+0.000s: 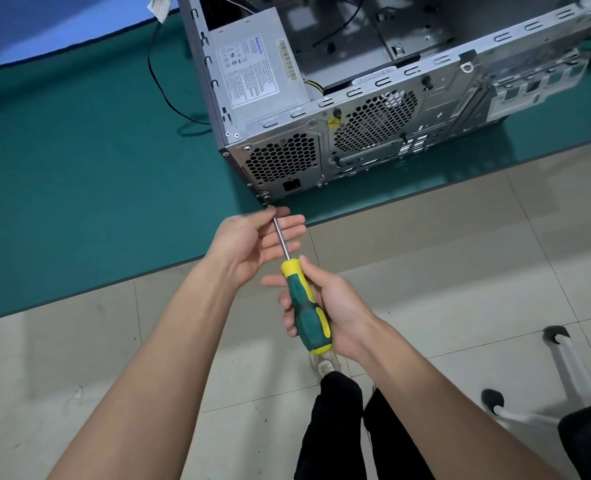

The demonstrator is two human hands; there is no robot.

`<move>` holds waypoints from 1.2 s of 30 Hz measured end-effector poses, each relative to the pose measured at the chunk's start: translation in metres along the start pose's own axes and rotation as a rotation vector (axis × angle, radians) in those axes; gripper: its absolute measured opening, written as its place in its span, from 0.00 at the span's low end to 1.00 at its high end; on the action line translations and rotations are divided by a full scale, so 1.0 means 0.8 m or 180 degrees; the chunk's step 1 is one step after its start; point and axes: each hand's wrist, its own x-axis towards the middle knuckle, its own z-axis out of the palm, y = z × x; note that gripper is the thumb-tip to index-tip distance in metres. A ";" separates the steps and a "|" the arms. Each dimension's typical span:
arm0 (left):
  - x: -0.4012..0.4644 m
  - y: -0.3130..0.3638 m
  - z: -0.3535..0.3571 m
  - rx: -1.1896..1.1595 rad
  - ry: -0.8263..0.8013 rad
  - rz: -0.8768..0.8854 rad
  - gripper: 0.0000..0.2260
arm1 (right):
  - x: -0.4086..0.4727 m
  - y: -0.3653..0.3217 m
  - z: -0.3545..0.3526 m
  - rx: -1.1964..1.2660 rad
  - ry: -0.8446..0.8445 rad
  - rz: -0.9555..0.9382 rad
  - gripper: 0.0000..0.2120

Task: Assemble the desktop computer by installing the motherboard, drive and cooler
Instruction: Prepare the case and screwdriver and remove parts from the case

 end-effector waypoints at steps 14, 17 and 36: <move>0.001 0.021 -0.009 0.1179 0.0169 0.0035 0.05 | 0.011 0.018 -0.002 0.0122 0.0067 -0.0236 0.20; 0.001 0.028 -0.007 0.1409 0.0397 0.0140 0.05 | 0.007 0.018 0.000 -0.0198 0.0050 -0.0246 0.25; 0.010 0.025 -0.007 0.2236 0.0690 0.0458 0.12 | 0.015 0.032 0.010 -0.0347 0.0787 -0.0656 0.12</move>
